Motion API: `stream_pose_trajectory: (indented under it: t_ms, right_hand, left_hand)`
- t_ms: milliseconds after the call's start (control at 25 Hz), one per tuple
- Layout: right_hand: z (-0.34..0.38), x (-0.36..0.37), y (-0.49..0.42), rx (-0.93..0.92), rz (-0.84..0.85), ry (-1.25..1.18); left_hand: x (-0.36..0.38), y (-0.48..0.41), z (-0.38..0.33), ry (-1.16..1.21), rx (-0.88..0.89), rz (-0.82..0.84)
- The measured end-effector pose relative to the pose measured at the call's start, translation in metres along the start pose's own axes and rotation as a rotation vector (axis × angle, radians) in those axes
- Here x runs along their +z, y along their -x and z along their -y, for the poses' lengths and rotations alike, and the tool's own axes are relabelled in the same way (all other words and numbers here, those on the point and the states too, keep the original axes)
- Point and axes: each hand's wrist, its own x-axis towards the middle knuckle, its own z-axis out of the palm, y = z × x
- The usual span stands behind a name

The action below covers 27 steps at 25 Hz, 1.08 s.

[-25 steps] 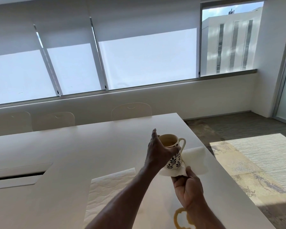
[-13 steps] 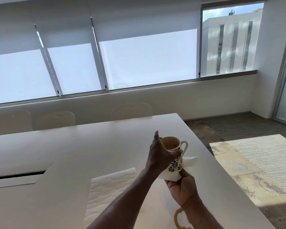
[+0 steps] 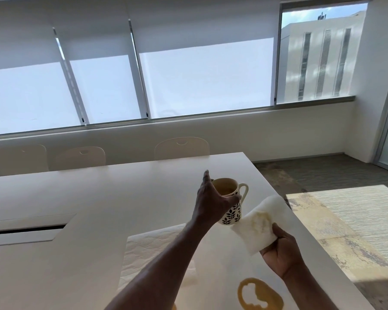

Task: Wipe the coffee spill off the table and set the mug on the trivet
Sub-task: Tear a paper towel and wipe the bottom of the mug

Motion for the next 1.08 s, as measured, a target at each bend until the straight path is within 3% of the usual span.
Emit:
stream_pose_trajectory:
  t_ms: [160,280,360,440,480,560,720,800,1080]
  right_hand:
    - [0.039,0.016,-0.018,-0.217,-0.222,0.439]
    - [0.051,0.040,-0.028,-0.647,-0.336,1.137]
    - [0.048,0.054,-0.033,-1.069,-0.210,1.684]
    - [0.035,0.060,-0.039,-1.288,0.062,2.068]
    - [0.028,0.059,-0.044,-1.293,0.166,2.206]
    - [0.013,0.051,-0.055,-1.120,0.299,2.381]
    - [-0.006,0.018,-0.081,-0.382,0.468,2.483]
    - [-0.008,0.001,-0.091,-0.160,0.471,2.469]
    - [-0.009,-0.020,-0.090,-0.128,0.474,2.406]
  left_hand:
    - [-0.003,0.003,0.001,0.002,0.001,0.001]
    - [-0.003,0.005,0.000,0.001,0.009,0.002]
    - [-0.002,0.005,-0.001,-0.009,0.023,0.001]
    - [-0.003,0.006,-0.001,-0.018,0.037,-0.002]
    - [-0.003,0.007,-0.001,-0.021,0.041,0.000]
    - [-0.003,0.007,0.000,-0.028,0.047,0.003]
    - [-0.005,0.007,0.004,-0.039,0.046,0.001]
    - [-0.007,0.004,0.007,-0.031,0.043,0.001]
    - [-0.005,0.003,0.011,-0.019,0.038,0.001]
